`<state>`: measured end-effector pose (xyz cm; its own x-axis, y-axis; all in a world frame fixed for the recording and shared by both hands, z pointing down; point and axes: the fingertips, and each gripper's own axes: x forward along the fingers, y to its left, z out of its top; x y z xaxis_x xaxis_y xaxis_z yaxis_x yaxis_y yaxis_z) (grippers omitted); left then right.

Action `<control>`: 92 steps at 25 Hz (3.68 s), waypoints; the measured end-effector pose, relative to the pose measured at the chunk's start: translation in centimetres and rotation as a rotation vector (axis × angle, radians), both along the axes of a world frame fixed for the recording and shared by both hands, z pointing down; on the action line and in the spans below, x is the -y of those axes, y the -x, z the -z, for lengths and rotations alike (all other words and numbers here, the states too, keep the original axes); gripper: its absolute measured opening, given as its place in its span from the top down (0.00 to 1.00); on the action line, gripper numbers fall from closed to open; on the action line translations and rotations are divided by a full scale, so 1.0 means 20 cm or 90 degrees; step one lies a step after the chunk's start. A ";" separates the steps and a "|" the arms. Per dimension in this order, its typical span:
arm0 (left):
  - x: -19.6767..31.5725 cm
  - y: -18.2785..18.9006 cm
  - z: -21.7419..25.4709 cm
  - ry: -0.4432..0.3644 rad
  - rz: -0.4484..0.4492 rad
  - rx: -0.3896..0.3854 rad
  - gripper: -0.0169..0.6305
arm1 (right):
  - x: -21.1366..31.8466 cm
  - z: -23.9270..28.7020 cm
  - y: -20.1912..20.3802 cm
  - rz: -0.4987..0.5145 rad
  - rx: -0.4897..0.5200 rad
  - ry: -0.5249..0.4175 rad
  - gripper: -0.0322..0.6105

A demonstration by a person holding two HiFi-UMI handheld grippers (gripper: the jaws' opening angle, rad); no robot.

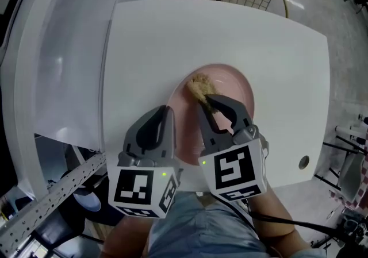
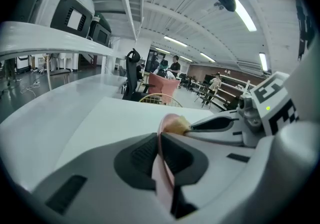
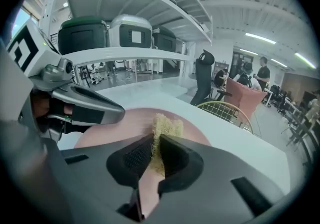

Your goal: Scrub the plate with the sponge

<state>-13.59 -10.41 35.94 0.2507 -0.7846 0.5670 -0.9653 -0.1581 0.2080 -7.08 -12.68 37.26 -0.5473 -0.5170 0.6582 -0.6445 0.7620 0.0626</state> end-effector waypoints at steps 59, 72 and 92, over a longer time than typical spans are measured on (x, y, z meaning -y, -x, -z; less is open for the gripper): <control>-0.03 -0.12 0.06 -0.001 -0.036 0.046 0.93 | -0.03 -0.18 -0.55 -0.167 0.003 0.122 0.88; 0.02 -0.13 0.09 -0.007 -0.033 0.029 0.93 | 0.07 -0.04 -0.32 -0.087 0.006 0.055 0.88; 0.00 -0.12 0.05 0.003 -0.040 0.037 0.93 | -0.33 0.02 -0.08 0.072 0.068 0.074 0.88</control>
